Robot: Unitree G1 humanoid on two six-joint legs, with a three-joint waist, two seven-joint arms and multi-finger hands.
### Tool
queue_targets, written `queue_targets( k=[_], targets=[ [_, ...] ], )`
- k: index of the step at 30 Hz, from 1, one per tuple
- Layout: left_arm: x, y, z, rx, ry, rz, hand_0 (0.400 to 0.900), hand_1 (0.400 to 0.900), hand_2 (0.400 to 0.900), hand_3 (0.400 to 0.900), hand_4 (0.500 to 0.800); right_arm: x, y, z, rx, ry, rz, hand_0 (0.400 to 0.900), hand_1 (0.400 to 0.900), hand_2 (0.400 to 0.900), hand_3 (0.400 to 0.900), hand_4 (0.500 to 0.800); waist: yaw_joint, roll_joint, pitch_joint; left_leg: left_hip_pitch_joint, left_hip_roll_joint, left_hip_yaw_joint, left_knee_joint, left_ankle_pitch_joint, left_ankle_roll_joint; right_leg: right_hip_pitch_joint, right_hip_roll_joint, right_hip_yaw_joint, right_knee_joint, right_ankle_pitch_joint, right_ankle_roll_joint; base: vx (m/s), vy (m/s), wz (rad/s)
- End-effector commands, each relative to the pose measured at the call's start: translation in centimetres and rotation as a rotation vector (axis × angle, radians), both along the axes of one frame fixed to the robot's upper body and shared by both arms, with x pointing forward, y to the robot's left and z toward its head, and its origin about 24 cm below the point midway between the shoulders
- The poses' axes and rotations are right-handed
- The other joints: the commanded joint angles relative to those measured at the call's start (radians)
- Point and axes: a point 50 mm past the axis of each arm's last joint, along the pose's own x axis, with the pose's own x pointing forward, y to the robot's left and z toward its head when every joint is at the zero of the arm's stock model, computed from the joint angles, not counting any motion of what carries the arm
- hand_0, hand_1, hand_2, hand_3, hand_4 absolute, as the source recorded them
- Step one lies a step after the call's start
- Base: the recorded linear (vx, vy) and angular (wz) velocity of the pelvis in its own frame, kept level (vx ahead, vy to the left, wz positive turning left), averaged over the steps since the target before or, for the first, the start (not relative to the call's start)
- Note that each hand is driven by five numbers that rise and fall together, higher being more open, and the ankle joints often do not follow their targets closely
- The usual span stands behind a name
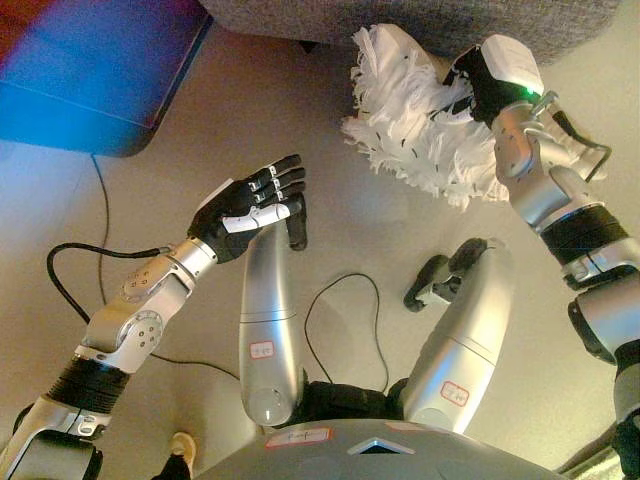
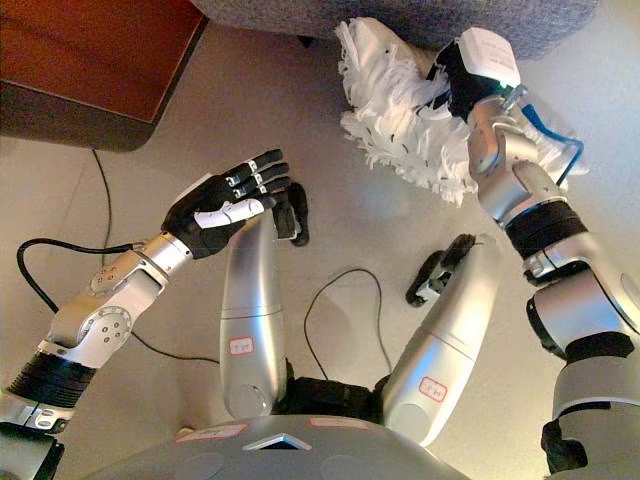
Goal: Pick up the pillow and put it on the sofa.
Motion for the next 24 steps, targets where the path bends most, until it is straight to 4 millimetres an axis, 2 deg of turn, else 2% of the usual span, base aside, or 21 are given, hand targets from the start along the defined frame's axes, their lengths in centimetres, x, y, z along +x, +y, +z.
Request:
queue_targets(
  k=[1, 4, 5, 6, 7, 8, 15, 19, 24],
  targets=[
    [0.6, -1.6, 2.9, -0.072, -0.173, -0.034, 0.9, 0.9, 0.9, 0.9, 0.8, -0.7, 2.7, 8.0, 0.13, -0.375, 0.16, 0.4, 0.4, 0.4, 0.4, 0.5, -0.033, 0.034, -0.001, 0.176, 0.063, -0.057, 0.052, -0.164, 0.031, 0.015, 0.034, 0.012, -0.301, 0.313, 0.004, -0.04, 0.083, -0.11],
    [0.8, -1.9, 3.1, -0.075, -0.196, -0.023, 0.9, 0.9, 0.9, 0.9, 0.8, -1.5, 3.3, 8.1, 0.158, -0.434, 0.201, 0.4, 0.4, 0.4, 0.4, 0.5, -0.046, 0.031, -0.001, 0.266, 0.056, -0.029, -0.071, -0.117, 0.034, 0.09, 0.041, 0.003, -0.423, 0.368, 0.01, -0.06, 0.081, -0.1],
    [1.0, -1.9, 3.4, -0.074, -0.21, -0.005, 0.9, 0.9, 0.9, 0.9, 0.8, -2.0, 3.6, 8.6, 0.163, -0.468, 0.225, 0.4, 0.4, 0.4, 0.4, 0.5, -0.055, 0.027, -0.001, 0.293, 0.054, -0.016, -0.159, -0.057, 0.039, 0.122, 0.047, -0.003, -0.516, 0.424, 0.003, -0.02, 0.055, -0.08],
    [0.9, -2.0, 3.2, -0.074, -0.2, -0.006, 0.9, 0.9, 0.9, 0.9, 0.8, -2.0, 3.6, 8.3, 0.164, -0.458, 0.222, 0.4, 0.4, 0.4, 0.4, 0.5, -0.053, 0.028, -0.001, 0.314, 0.056, -0.019, -0.148, -0.087, 0.031, 0.139, 0.045, -0.002, -0.5, 0.395, 0.012, -0.09, 0.083, -0.1],
    [1.2, -2.0, 3.4, -0.068, -0.217, 0.024, 0.9, 0.9, 0.9, 0.9, 0.8, -2.6, 3.8, 8.5, 0.172, -0.49, 0.244, 0.4, 0.4, 0.4, 0.4, 0.5, -0.063, 0.021, -0.001, 0.355, 0.05, -0.006, -0.242, -0.019, 0.033, 0.188, 0.051, -0.011, -0.603, 0.455, 0.008, 0.0, 0.075, -0.09],
    [1.2, -1.9, 3.2, -0.075, -0.21, 0.04, 0.9, 0.9, 0.9, 0.9, 0.8, -3.3, 3.8, 8.5, 0.195, -0.512, 0.264, 0.4, 0.4, 0.4, 0.4, 0.5, -0.074, 0.012, -0.001, 0.419, 0.053, 0.009, -0.322, -0.002, 0.032, 0.248, 0.053, -0.017, -0.681, 0.483, 0.018, -0.08, 0.088, -0.1],
    [1.0, -2.0, 2.4, -0.046, -0.191, 0.08, 0.9, 0.9, 0.9, 0.9, 0.8, -6.3, 2.5, 7.4, 0.265, -0.561, 0.307, 0.4, 0.4, 0.4, 0.4, 0.5, -0.123, -0.027, -0.001, 0.701, 0.045, 0.065, -0.549, 0.038, 0.026, 0.505, 0.052, -0.055, -0.929, 0.572, 0.05, 0.05, 0.035, -0.03],
    [0.6, -1.8, 1.4, -0.032, -0.143, 0.098, 0.9, 0.9, 0.9, 0.9, 0.8, -8.0, 1.7, 5.5, 0.291, -0.515, 0.314, 0.4, 0.4, 0.4, 0.4, 0.5, -0.137, -0.061, -0.059, 0.849, 0.028, 0.104, -0.67, 0.049, 0.025, 0.648, 0.048, -0.101, -1.062, 0.614, 0.067, 0.16, 0.003, -0.05],
    [-0.7, -1.1, -0.7, 0.019, -0.042, 0.114, 0.9, 0.9, 0.9, 0.9, 0.8, -10.6, 0.1, 3.7, 0.288, -0.447, 0.32, 0.4, 0.4, 0.4, 0.4, 0.5, -0.144, -0.106, -0.166, 1.04, 0.009, 0.165, -0.85, 0.073, 0.015, 0.867, 0.073, -0.171, -1.279, 0.677, 0.086, 0.19, -0.033, -0.07]
  ],
)
